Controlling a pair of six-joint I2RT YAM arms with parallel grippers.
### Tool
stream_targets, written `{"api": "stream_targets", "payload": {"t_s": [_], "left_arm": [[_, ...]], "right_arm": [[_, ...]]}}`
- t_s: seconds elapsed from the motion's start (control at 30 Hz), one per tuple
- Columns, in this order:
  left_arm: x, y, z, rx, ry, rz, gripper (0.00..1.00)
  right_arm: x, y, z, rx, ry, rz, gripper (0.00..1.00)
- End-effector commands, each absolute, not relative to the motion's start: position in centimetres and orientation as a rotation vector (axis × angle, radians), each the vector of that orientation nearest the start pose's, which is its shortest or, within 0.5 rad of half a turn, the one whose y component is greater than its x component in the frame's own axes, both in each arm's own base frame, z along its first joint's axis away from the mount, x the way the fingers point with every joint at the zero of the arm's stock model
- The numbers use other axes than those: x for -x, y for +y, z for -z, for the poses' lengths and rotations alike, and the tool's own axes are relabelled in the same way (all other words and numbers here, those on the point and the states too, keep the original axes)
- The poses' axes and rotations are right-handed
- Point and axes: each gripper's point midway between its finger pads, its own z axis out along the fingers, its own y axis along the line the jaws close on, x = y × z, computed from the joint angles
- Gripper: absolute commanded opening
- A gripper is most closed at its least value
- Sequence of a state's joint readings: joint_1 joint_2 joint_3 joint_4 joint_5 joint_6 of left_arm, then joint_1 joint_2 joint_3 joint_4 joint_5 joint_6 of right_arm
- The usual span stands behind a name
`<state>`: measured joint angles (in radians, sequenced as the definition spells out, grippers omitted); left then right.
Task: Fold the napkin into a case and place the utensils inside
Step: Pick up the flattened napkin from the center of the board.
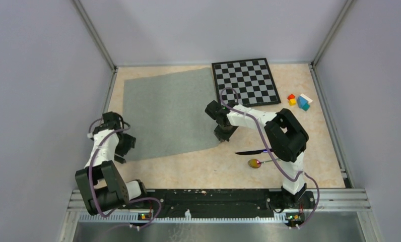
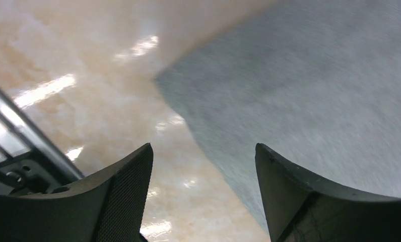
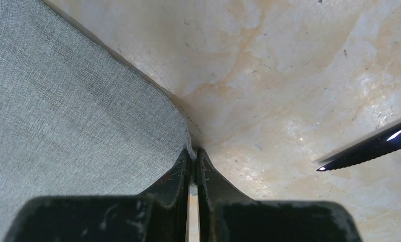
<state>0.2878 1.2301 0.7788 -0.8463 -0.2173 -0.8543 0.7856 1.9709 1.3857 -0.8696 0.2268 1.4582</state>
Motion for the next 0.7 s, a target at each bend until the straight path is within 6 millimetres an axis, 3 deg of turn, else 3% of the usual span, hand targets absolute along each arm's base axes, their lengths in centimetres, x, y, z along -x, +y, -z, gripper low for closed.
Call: {"api": "stream_targets", "payload": {"t_s": [0.0, 0.17, 0.27, 0.53, 0.67], "left_arm": [[-17.7, 9.0, -4.4, 1.842, 2.228, -0.289, 0.78], [-17.1, 12.0, -5.4, 1.835, 2.146, -0.446, 0.82], [-17.9, 13.1, -6.0, 1.749, 2.155, -0.475, 0.85], [-20.2, 12.3, -5.2, 1.610, 2.251, -0.324, 0.73], [-20.7, 11.8, -4.1, 1.587, 2.284, -0.274, 0.72]], "right_arm": [[-26.9, 27.8, 1.2, -0.939, 2.738, 0.010, 0.00], [-26.4, 27.8, 2.1, -0.928, 2.766, -0.005, 0.00], [-26.1, 27.7, 2.5, -0.927, 2.775, -0.007, 0.00], [-25.8, 27.9, 3.5, -0.933, 2.804, -0.020, 0.00], [-25.9, 27.7, 3.5, -0.944, 2.806, -0.022, 0.00]]}}
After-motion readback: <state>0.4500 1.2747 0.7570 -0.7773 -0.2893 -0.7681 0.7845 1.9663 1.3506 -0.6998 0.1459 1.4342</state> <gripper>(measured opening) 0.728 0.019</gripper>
